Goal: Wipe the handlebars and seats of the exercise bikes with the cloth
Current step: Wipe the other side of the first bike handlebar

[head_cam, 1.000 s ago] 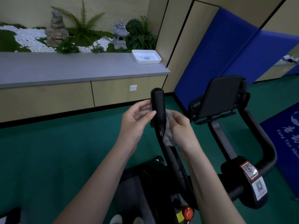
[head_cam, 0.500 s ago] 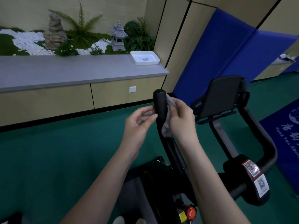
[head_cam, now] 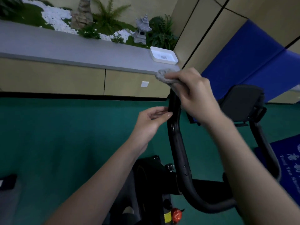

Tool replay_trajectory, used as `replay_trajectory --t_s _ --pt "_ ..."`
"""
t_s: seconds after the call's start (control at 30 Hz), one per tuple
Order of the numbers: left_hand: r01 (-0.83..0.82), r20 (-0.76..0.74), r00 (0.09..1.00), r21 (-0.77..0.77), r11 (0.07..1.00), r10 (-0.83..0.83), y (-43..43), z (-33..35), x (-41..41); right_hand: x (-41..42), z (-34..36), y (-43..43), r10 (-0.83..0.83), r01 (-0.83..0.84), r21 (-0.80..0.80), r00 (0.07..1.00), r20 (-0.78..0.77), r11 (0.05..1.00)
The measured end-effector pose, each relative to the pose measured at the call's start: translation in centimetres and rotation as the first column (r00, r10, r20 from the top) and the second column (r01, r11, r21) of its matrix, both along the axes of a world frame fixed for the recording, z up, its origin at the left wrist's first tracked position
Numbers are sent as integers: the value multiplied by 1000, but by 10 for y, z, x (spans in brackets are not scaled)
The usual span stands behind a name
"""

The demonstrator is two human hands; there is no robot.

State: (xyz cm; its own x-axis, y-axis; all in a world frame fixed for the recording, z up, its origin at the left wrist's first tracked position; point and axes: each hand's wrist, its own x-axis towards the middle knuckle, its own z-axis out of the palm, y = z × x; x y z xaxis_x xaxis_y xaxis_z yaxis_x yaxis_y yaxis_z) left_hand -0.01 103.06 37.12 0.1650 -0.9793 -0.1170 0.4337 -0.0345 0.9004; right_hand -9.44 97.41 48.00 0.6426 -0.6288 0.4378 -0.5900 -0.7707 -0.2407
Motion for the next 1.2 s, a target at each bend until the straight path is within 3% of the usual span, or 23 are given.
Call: replay_trajectory --t_s 0.13,0.27,0.4,0.47,0.63,0.83,0.97,1.0,1.1,1.13,1.2 --pt "-52 -47 997 40 998 54 5 -4 -7 8 23 -33 221 -202 91 856 -468 975" --pt "-88 -114 989 89 992 98 7 -8 -14 20 33 -46 306 -244 185 718 -625 952" --pt "-104 -217 968 108 989 126 11 -13 -25 33 25 -40 413 -281 310 492 -766 908" --pt "-108 -262 955 123 987 137 13 -15 -30 34 22 -38 454 -306 348 424 -784 886" --pt "-126 -314 932 190 974 182 16 -19 -41 35 25 -49 420 -382 252 462 -781 889" --pt "-138 -308 930 209 968 199 18 -17 -44 23 10 -34 523 -502 299 396 -755 812" --pt "-109 -300 939 208 972 170 18 -18 -44 18 20 -53 424 -521 49 632 -649 852" --pt "-105 -294 942 209 972 165 18 -18 -43 14 18 -50 430 -532 36 642 -635 846" --pt "-124 -263 947 235 964 186 15 -16 -42 1 1 -29 529 -586 159 540 -655 795" --pt "-127 -253 949 241 962 189 14 -16 -42 -1 -1 -27 524 -574 163 548 -652 803" --pt "-124 -238 954 245 962 183 14 -16 -40 -1 1 -33 464 -516 89 664 -586 852"
